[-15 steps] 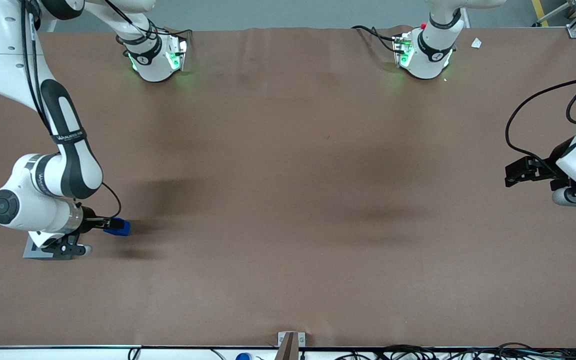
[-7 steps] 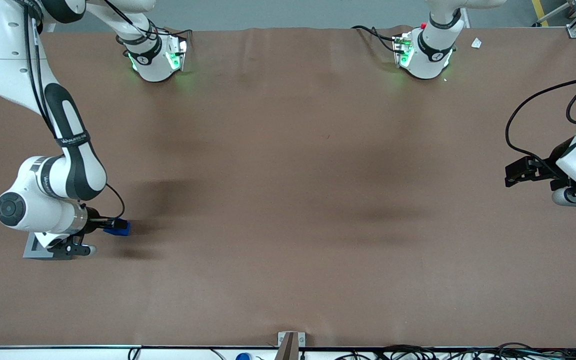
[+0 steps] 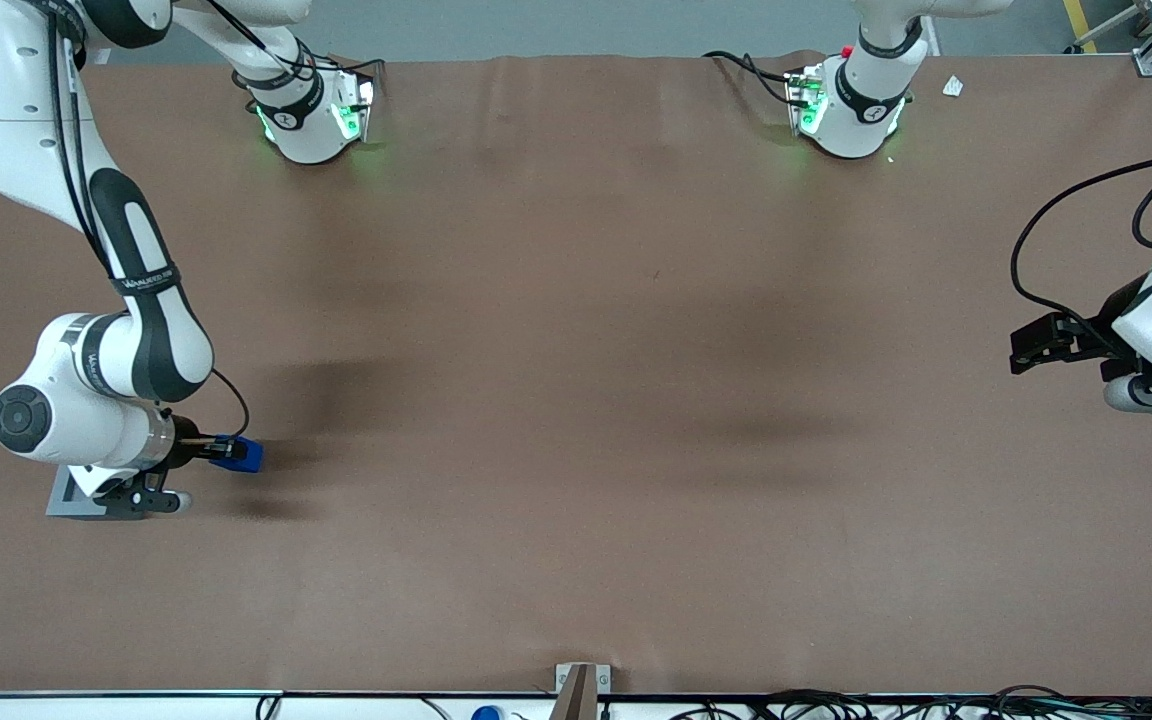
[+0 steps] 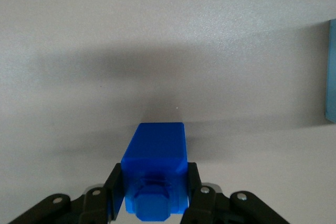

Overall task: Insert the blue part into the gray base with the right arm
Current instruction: 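Lift the blue block and carry it above the gray base's hole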

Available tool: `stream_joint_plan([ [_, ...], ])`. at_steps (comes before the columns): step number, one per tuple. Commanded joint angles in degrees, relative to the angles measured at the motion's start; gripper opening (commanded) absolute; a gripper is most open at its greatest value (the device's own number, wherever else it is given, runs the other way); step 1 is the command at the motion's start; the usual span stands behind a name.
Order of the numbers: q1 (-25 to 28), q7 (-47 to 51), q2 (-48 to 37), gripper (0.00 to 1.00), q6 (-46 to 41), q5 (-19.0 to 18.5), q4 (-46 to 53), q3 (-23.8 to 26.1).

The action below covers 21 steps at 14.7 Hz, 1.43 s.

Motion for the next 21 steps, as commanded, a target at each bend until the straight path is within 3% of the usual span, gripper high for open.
stream_joint_plan([
  [1,-0.46,0.28,-0.48,0.01,-0.61,0.67,1.23,0.05],
  [7,-5.1,-0.16,-6.36,0.0,-15.99,0.76,9.06,0.14],
  [14,-10.56,-7.09,-6.47,0.0,-19.34,-0.38,13.8,-0.21],
  [21,-12.67,-24.3,1.79,0.0,-18.9,-0.56,22.49,-0.3],
])
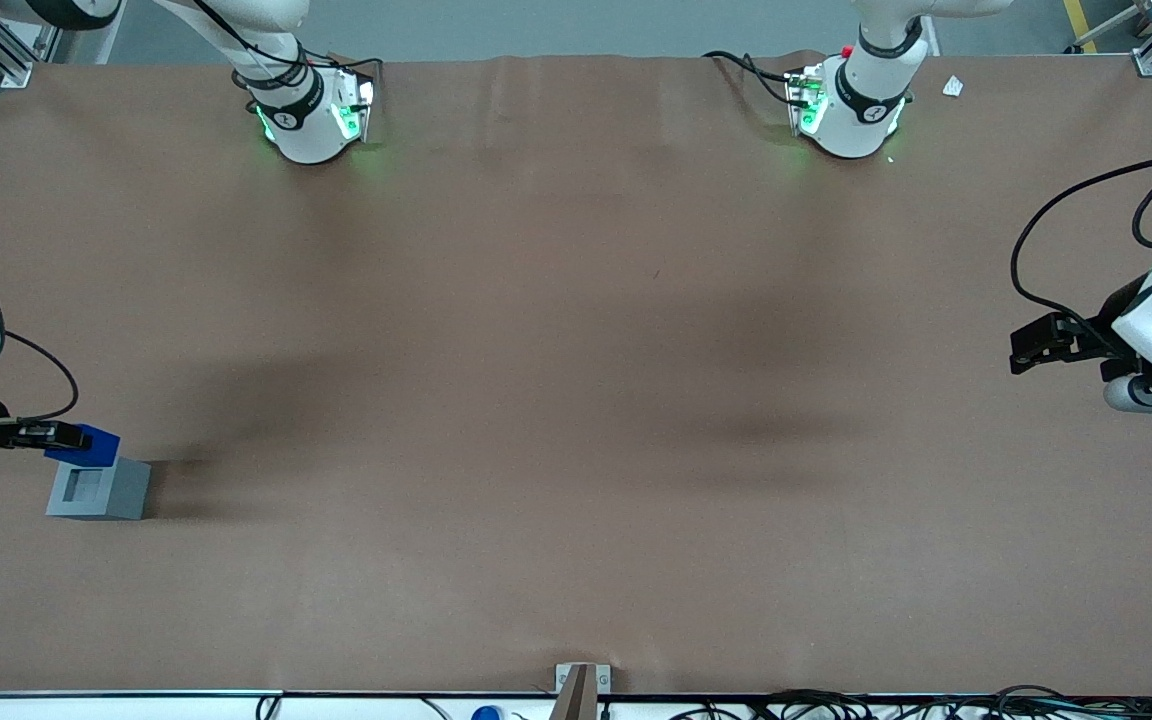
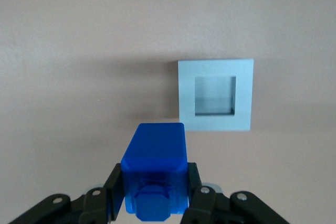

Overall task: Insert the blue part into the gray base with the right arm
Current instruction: 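Lift the blue block and carry it above the gray base's hole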

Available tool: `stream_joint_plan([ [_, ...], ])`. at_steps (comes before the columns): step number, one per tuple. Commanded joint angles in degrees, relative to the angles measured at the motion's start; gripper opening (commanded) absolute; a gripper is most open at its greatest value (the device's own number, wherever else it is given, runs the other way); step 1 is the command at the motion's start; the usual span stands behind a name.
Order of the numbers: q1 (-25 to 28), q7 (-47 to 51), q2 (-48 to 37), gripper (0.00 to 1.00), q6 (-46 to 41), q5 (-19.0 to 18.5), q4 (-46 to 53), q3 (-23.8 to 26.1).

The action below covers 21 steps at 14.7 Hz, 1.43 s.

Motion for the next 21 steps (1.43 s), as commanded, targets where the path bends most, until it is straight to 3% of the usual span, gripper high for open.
stream_joint_plan([
  [1,-1.99,-8.41,5.14,0.0,-0.57,-0.45,7.06,0.58],
  [8,-2.08,-7.84,10.6,0.0,0.04,-1.15,14.63,-1.43],
  [11,-2.52,-1.16,11.04,0.0,-0.05,-0.8,14.73,-1.44],
  [21,-2.17,0.08,11.83,0.0,-2.07,-0.45,14.73,-1.35],
])
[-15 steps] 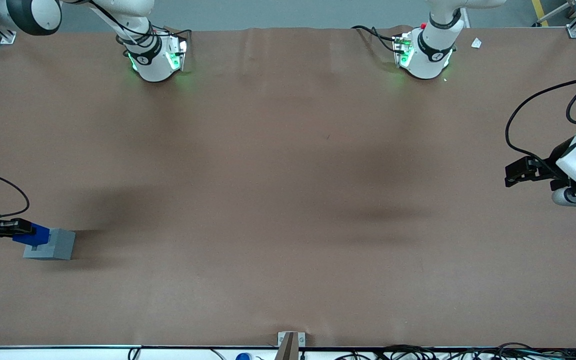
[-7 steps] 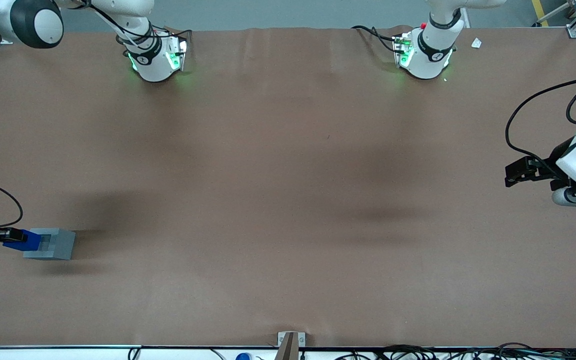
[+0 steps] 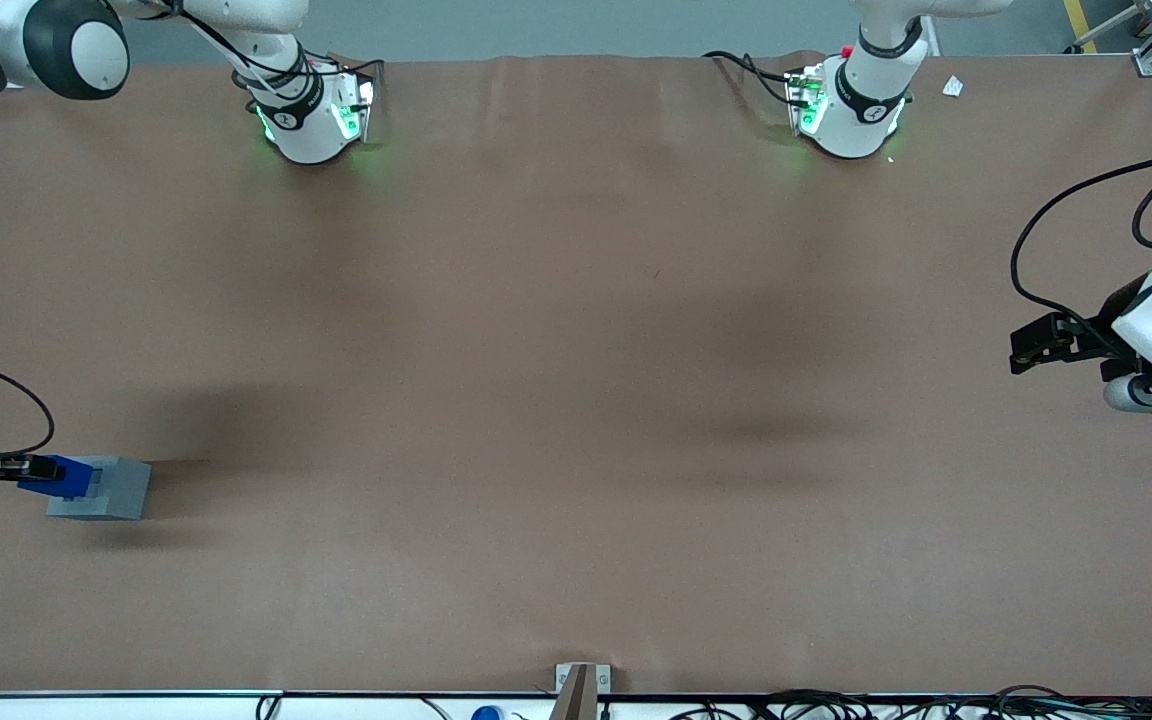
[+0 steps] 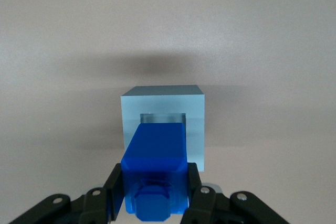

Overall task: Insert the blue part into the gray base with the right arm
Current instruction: 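Lower the blue block into the gray base's square hole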

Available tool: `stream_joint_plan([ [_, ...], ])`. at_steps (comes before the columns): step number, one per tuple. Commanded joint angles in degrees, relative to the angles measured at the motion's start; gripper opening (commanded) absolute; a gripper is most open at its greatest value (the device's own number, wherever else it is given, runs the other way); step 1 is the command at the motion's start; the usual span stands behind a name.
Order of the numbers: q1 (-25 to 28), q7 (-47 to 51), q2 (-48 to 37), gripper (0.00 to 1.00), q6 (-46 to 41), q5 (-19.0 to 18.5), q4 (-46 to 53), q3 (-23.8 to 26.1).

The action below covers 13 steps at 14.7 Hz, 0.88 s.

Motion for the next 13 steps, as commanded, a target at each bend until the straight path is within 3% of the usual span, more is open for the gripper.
stream_joint_plan([
  [1,-0.51,0.78,0.91,0.0,-0.79,0.21,1.54,0.44],
  [6,-0.86,0.96,1.7,0.0,-0.79,2.3,1.54,0.53],
  [13,-0.86,1.31,1.97,0.0,-0.62,2.4,2.07,0.53],
])
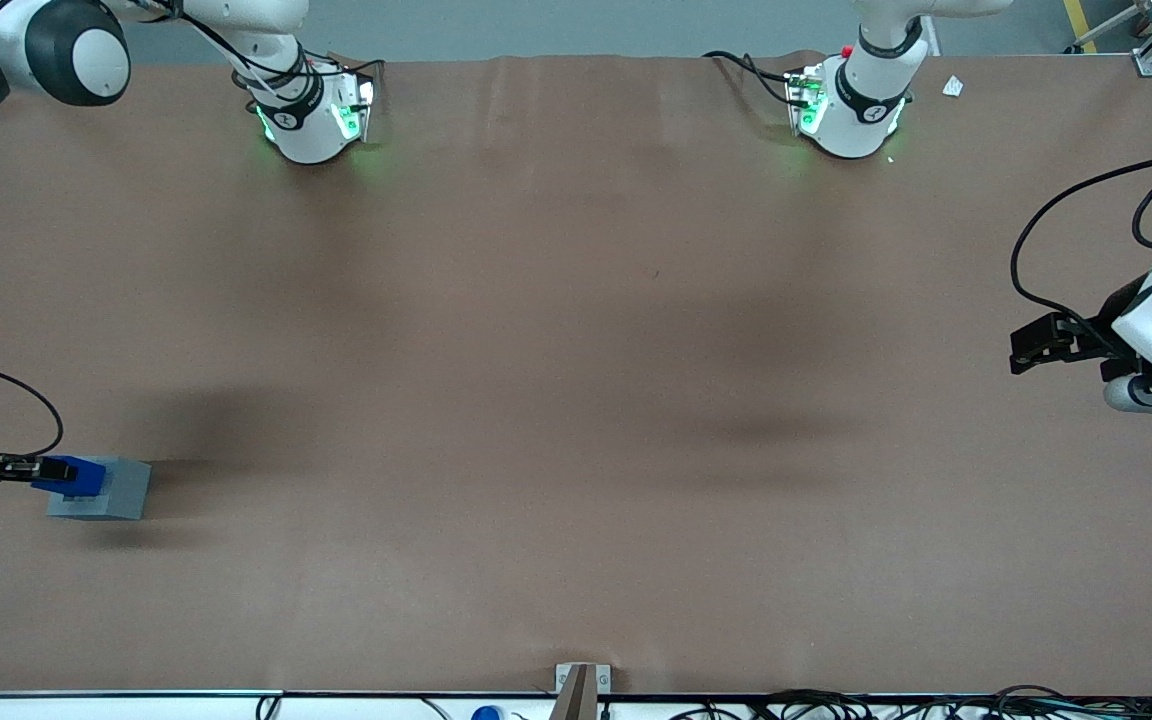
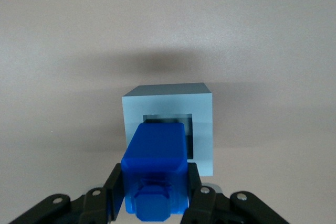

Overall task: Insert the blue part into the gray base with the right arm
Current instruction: 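Lower the blue block into the gray base's square hole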

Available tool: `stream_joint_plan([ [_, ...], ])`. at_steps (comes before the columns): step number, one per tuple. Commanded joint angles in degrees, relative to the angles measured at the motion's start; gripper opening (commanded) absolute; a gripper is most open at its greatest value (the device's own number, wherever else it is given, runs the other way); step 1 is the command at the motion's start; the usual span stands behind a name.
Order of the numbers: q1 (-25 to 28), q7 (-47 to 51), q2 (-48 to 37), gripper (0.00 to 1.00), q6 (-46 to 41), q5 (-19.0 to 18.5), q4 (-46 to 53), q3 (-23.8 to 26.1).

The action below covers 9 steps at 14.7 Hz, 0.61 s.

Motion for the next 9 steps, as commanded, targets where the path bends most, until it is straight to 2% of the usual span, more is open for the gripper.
stream_joint_plan([
  [1,-0.63,0.74,1.19,0.0,-0.63,0.68,2.38,0.47],
  [9,-0.72,0.66,2.16,0.0,-0.46,0.59,3.44,0.29],
])
